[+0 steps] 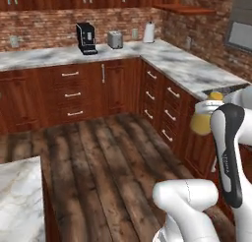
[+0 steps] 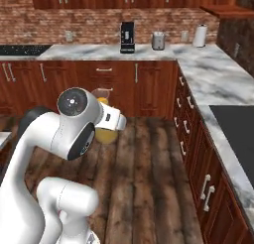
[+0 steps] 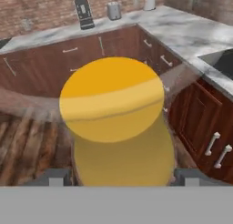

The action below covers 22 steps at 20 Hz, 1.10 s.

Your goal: Place the pitcher and cup on the dining counter for serving.

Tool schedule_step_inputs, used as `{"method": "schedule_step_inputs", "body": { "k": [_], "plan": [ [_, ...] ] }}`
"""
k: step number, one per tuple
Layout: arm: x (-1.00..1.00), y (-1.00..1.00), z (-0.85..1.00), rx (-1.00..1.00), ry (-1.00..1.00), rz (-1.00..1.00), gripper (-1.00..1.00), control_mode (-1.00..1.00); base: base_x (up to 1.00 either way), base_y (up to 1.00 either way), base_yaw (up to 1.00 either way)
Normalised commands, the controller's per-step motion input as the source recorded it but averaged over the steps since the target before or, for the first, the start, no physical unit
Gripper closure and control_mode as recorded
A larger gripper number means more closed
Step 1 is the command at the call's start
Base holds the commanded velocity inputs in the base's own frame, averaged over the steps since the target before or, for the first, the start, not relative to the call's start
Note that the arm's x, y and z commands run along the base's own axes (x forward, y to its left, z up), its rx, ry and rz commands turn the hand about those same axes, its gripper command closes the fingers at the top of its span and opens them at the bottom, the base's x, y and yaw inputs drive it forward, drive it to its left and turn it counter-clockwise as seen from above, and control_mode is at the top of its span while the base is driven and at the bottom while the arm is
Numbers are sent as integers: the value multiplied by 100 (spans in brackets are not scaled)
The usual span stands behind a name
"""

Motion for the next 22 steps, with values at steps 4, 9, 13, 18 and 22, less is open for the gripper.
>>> {"method": "schedule_step_inputs", "body": {
  "k": [4,9,13,18,22],
  "plan": [
    [0,0,0,0,0,0,100,100,1,54,85],
    [0,0,0,0,0,0,100,100,12,43,83],
    [0,0,0,0,0,0,100,100,14,4,92],
    [0,0,0,0,0,0,100,100,16,-13,95],
    [0,0,0,0,0,0,100,100,38,-58,78]
  ]
}}
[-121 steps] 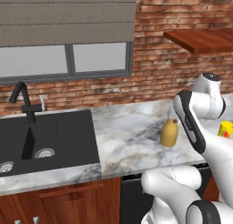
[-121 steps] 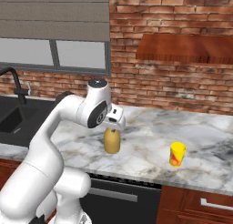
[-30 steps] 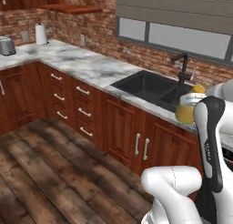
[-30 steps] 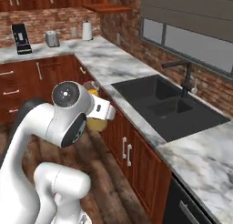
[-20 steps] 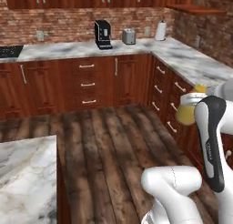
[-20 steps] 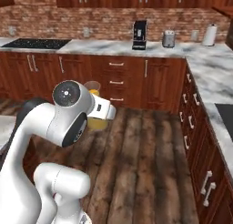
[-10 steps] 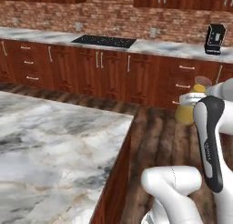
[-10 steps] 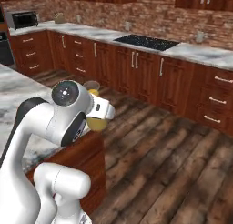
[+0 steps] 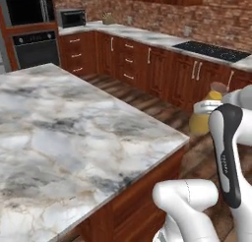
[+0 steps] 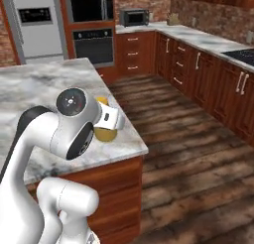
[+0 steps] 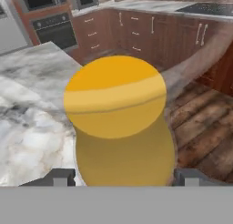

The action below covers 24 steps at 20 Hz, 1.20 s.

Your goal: Place the pitcher and cup on the dining counter for serving.

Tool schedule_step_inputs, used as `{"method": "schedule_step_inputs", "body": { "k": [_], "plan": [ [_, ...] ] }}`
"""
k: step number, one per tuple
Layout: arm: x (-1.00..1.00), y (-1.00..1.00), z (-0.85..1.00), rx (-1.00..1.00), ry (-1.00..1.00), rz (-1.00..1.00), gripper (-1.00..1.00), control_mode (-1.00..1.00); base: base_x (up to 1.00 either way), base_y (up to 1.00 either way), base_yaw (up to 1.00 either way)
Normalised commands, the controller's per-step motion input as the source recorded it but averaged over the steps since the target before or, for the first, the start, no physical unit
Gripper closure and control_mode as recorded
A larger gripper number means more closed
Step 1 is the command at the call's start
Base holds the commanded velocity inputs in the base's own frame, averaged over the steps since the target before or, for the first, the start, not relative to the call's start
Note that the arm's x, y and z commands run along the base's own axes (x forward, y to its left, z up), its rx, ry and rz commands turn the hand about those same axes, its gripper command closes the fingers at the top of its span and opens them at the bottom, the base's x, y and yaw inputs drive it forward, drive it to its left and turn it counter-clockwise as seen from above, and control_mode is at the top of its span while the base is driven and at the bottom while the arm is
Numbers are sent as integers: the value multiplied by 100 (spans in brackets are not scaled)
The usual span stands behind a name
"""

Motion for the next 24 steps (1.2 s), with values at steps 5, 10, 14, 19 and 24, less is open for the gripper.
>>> {"method": "schedule_step_inputs", "body": {
  "k": [5,10,14,19,24],
  "plan": [
    [0,0,0,0,0,0,100,100,35,-69,66],
    [0,0,0,0,0,0,100,100,26,-50,45],
    [0,0,0,0,0,0,100,100,7,-22,18],
    [0,0,0,0,0,0,100,100,0,0,16],
    [0,0,0,0,0,0,100,100,5,35,11]
  ]
}}
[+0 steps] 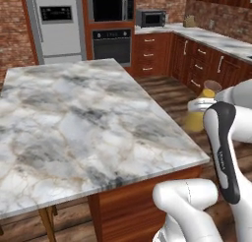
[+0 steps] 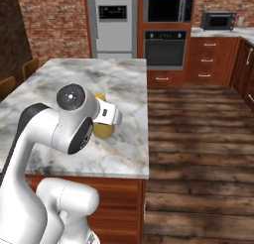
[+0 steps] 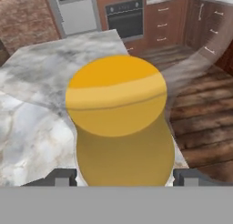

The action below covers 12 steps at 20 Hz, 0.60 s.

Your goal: Place the pitcher and cup on the dining counter for serving.

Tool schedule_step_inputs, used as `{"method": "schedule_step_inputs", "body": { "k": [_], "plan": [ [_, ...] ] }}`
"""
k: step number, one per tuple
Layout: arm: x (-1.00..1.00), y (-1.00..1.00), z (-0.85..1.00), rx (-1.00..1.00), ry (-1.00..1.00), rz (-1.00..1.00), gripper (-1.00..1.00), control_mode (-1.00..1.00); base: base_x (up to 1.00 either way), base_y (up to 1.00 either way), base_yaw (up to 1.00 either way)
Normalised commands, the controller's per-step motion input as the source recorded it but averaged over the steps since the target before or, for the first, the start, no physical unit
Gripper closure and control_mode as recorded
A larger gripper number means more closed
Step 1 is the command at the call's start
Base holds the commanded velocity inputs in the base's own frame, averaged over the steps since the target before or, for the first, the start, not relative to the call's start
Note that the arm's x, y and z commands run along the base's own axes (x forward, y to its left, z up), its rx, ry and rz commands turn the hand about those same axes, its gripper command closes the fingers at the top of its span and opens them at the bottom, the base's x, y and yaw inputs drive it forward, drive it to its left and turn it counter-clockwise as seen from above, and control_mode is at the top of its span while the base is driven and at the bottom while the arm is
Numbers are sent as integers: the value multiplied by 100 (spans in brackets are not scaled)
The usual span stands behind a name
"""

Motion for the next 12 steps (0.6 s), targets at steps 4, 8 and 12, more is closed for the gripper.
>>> {"method": "schedule_step_inputs", "body": {
  "k": [4,8,12],
  "plan": [
    [46,72,-13,-4,-1,7,100,-100,0,0,0],
    [74,90,-24,-4,0,5,100,-100,0,0,0],
    [83,85,-26,0,7,5,100,-100,0,0,0]
  ]
}}
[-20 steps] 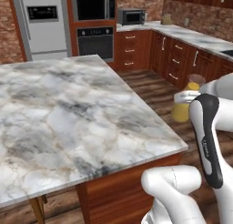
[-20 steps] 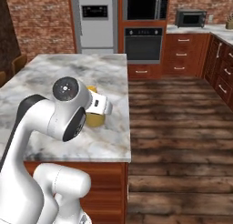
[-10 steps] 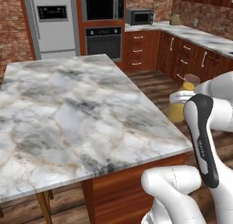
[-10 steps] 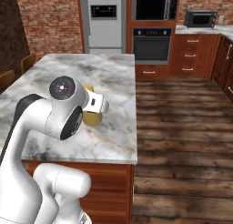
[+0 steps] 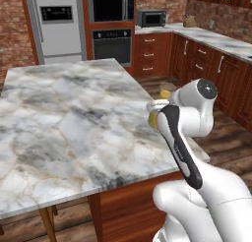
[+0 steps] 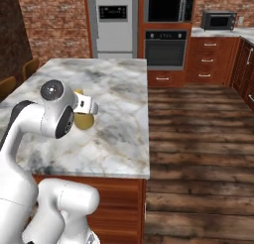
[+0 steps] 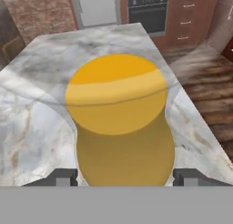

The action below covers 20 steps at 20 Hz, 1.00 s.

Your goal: Place the pitcher and cup on the dining counter for serving.

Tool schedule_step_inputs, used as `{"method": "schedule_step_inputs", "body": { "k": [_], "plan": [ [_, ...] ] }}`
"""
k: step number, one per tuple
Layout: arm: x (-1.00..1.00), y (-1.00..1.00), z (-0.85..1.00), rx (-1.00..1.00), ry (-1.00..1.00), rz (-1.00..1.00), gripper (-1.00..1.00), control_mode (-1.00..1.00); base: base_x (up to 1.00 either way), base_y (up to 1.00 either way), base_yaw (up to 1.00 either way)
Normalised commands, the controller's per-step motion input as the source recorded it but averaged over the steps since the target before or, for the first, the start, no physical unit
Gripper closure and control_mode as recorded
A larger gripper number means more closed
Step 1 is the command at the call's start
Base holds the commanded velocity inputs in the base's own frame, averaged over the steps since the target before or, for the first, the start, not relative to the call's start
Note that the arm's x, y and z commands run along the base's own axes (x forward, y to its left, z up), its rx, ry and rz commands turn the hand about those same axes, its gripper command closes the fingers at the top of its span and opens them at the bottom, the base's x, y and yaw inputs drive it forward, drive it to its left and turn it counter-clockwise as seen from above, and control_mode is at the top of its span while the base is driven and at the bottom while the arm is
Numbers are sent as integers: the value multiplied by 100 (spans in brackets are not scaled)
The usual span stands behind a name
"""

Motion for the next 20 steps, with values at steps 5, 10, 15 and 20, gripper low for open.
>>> {"method": "schedule_step_inputs", "body": {
  "k": [5,10,15,20],
  "plan": [
    [93,59,-32,0,11,8,100,-100,0,0,0],
    [92,34,-38,0,15,9,100,-100,0,0,0],
    [63,33,-39,0,15,4,100,-100,0,0,0],
    [38,28,-64,-1,9,1,100,-100,0,0,0]
  ]
}}
